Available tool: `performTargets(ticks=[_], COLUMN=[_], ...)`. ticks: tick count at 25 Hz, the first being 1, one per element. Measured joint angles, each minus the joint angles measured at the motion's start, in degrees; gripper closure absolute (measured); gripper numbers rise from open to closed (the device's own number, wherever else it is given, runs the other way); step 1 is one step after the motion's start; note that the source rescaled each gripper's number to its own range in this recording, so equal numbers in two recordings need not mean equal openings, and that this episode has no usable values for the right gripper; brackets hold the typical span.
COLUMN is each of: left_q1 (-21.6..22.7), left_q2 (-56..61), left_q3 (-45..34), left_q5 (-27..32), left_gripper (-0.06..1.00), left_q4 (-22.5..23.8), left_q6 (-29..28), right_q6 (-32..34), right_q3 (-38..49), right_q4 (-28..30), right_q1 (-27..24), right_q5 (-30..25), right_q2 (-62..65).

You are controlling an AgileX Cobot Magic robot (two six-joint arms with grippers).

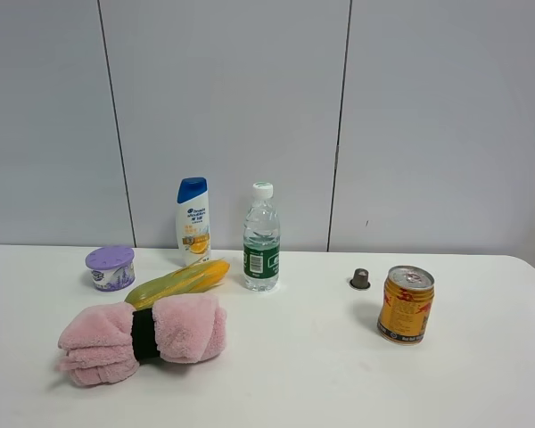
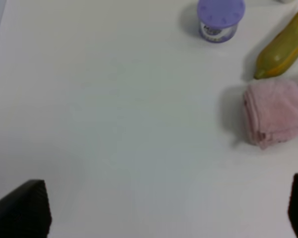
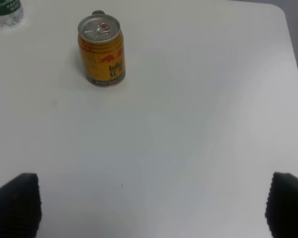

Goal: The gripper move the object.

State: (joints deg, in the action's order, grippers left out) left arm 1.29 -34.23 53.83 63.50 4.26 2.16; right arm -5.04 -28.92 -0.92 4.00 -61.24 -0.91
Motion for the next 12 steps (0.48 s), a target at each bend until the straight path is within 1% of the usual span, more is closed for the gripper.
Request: performTargets(ticks=[6, 12], left_q1=[0.0, 0.0], left_q2=[15.1, 25.3], left_q3=[-9.1, -17.3], left_q5=[0.6, 0.2], left_gripper=[0.06, 0.06], left_q4=[-3.9, -4.7], left_q6=[0.0, 0.0], right_q6=[0.0, 0.0], right_q3=[0.0, 0.0], right_q4=[0.0, 0.0], right_q1=[0.0, 0.0], right_q5=[0.0, 0.0], right_q2=[0.0, 0.0])
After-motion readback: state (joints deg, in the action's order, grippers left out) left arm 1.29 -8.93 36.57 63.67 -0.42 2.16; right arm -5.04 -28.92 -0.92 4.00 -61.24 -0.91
